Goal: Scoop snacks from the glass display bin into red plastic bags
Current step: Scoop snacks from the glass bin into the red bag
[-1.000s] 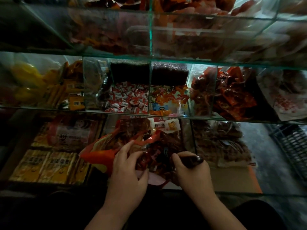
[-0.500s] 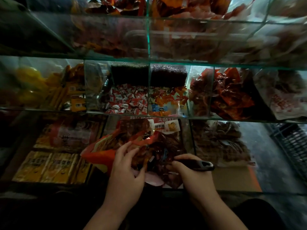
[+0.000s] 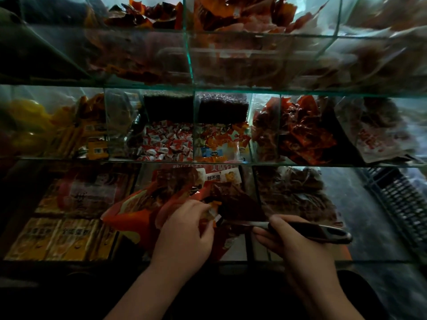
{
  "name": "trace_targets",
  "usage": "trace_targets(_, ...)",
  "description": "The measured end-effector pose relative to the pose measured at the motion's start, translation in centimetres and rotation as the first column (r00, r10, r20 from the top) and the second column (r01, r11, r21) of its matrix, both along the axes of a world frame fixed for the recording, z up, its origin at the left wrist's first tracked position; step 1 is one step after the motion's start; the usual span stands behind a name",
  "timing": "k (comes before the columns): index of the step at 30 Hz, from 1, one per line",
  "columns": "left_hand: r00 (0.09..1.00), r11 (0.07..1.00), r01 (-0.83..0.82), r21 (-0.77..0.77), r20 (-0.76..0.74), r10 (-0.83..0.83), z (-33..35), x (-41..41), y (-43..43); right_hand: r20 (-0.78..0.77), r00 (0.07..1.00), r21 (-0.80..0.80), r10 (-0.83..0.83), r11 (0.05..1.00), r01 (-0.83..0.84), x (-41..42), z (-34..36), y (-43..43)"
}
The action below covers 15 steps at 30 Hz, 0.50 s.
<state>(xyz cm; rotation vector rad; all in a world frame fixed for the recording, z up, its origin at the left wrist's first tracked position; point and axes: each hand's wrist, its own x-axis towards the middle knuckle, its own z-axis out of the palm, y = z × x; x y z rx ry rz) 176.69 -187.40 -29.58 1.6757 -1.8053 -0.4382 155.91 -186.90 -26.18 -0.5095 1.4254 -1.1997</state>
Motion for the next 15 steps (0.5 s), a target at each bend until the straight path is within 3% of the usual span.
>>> trace_targets(10,0.995,0.960,-0.029,0.279,0.101,0.001,-0.7,-1.0,-3.3,-0.093,0.993,-0.165,-0.071,0.985,0.055,-1.4,3.3,1.1)
trace_targets(15,0.997,0.987,-0.056,0.153,0.053,0.048,-1.1,-2.0,-2.7,-0.019,1.000,-0.197,-0.018,0.980,0.014,-1.1,4.4,1.6)
